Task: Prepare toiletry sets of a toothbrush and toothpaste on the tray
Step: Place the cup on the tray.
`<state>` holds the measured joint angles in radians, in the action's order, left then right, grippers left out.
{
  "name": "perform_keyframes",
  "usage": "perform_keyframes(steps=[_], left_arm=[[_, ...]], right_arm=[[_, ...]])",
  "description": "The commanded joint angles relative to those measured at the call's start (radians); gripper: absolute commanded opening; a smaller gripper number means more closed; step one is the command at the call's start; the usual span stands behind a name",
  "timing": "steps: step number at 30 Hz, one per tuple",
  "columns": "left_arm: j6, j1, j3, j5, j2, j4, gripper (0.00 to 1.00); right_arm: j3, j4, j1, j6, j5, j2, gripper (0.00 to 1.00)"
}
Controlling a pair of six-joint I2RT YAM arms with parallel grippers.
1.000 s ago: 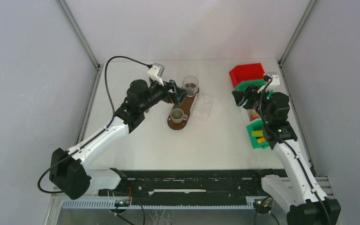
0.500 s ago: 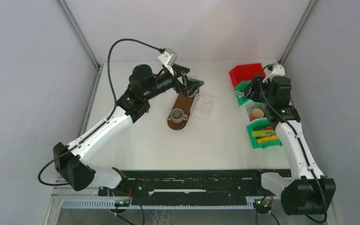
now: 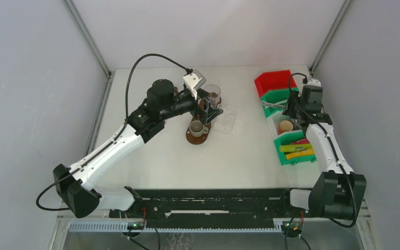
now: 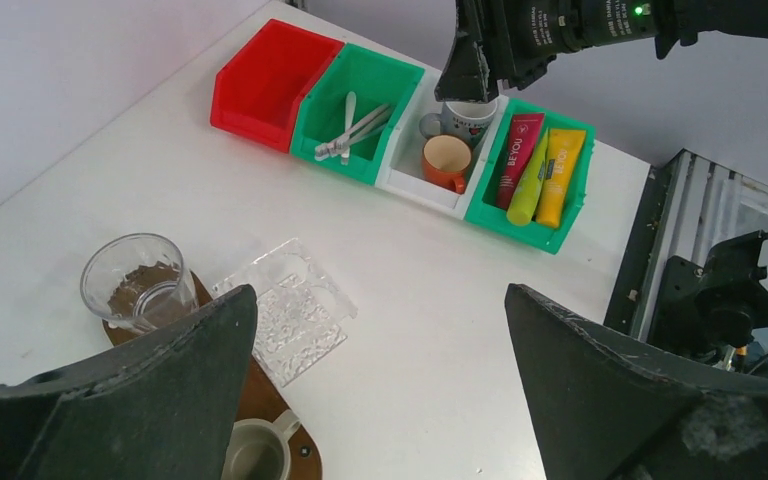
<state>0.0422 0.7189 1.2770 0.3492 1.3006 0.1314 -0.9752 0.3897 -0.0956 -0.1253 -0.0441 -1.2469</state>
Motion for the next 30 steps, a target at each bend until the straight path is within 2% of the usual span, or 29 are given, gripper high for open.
perform_keyframes(steps=[1, 4, 10, 17, 30], left_arm=[[-0.042, 0.000, -0.022, 0.023, -0.067, 0.014, 0.97], [-0.007, -0.028, -0.079, 0.086, -0.092, -0.065, 0.97], [0.038, -0.058, -0.125, 0.104, -0.106, -0.125, 0.96], [0.049, -0.059, -0.132, 0.116, -0.100, -0.143, 0.95], [0.070, -0.067, -0.161, 0.128, -0.106, -0.191, 0.95]], right_arm=[[-0.034, -0.009, -0.037, 0.039, -0.053, -0.020, 0.61], [-0.040, -0.002, -0.055, 0.049, -0.076, -0.048, 0.60], [-0.048, -0.013, -0.100, 0.056, -0.041, -0.121, 0.55], [-0.082, -0.003, -0.110, 0.066, -0.027, -0.220, 0.47], [-0.103, 0.007, -0.131, 0.085, -0.026, -0.300, 0.33]])
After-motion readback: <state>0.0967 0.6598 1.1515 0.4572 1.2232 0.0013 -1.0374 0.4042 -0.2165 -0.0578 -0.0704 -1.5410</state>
